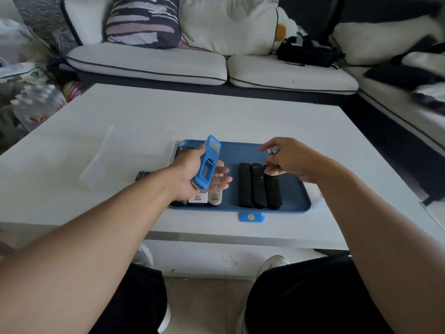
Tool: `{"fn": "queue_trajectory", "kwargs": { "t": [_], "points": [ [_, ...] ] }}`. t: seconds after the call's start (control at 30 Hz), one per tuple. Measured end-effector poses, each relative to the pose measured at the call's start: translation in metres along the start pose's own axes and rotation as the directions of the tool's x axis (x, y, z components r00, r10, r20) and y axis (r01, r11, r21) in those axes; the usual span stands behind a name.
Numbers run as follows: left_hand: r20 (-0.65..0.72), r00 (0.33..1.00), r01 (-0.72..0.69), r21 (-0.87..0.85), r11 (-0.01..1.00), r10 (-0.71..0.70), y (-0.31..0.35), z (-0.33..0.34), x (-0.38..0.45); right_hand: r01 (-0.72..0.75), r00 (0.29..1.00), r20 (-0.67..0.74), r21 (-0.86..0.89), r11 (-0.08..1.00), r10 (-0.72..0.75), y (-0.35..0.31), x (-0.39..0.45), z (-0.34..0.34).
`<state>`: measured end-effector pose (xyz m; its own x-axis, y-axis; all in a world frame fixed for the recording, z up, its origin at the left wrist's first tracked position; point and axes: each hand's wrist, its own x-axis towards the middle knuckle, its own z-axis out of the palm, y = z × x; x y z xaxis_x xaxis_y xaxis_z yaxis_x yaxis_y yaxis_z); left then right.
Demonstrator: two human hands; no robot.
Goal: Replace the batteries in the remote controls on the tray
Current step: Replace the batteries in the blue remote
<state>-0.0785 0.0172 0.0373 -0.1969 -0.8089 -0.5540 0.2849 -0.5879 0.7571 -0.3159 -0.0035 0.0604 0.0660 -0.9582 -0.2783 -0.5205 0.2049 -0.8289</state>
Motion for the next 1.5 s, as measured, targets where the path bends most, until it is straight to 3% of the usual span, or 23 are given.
{"fn": "queue_trajectory", "kwargs": {
  "t": [0.13, 0.27, 0.5, 0.8, 1.03, 1.23, 1.3, 1.37, 1.43, 1.5],
  "points": [
    [0.036, 0.999, -0.008, 0.019, 1.000, 0.007, -0.003, 0.021, 0.009, -0.075, 0.970, -0.241, -0.175, 0.982, 0.031, 0.032, -0.006, -0.053],
    [0.071, 0.997, -0.005, 0.039, 0.999, 0.002, -0.006, 0.038, 0.018, -0.209, 0.919, -0.394, -0.517, 0.830, -0.014, 0.067, -0.014, -0.091],
    [0.083, 0.996, -0.033, 0.008, 0.999, 0.032, -0.008, 0.056, 0.033, -0.341, 0.925, -0.363, -0.670, 0.660, 0.109, 0.114, 0.002, -0.090],
    [0.065, 0.997, -0.052, 0.034, 0.998, 0.050, -0.015, 0.071, 0.040, -0.359, 0.931, -0.342, -0.785, 0.505, 0.130, 0.141, 0.022, -0.083],
    [0.042, 0.997, -0.069, 0.072, 0.995, 0.066, -0.016, 0.069, 0.043, -0.379, 0.925, -0.339, -0.810, 0.447, 0.169, 0.141, 0.029, -0.082],
    [0.065, 0.995, -0.072, 0.036, 0.997, 0.069, -0.015, 0.067, 0.041, -0.392, 0.911, -0.399, -0.761, 0.517, 0.102, 0.124, 0.024, -0.089],
    [0.055, 0.996, -0.072, 0.005, 0.997, 0.071, -0.013, 0.065, 0.041, -0.351, 0.898, -0.439, -0.729, 0.588, -0.009, 0.102, 0.013, -0.080],
    [0.042, 0.998, -0.054, -0.044, 0.998, 0.055, -0.012, 0.062, 0.042, -0.178, 0.906, -0.402, -0.651, 0.738, -0.136, 0.073, -0.001, -0.063],
    [0.020, 0.999, -0.033, -0.086, 0.996, 0.035, -0.011, 0.059, 0.043, 0.081, 0.934, -0.253, -0.538, 0.839, -0.253, 0.041, -0.021, -0.035],
    [-0.008, 1.000, -0.024, -0.112, 0.993, 0.023, -0.011, 0.056, 0.044, 0.259, 0.935, -0.086, -0.495, 0.829, -0.343, 0.018, -0.041, -0.001]
  ]
}}
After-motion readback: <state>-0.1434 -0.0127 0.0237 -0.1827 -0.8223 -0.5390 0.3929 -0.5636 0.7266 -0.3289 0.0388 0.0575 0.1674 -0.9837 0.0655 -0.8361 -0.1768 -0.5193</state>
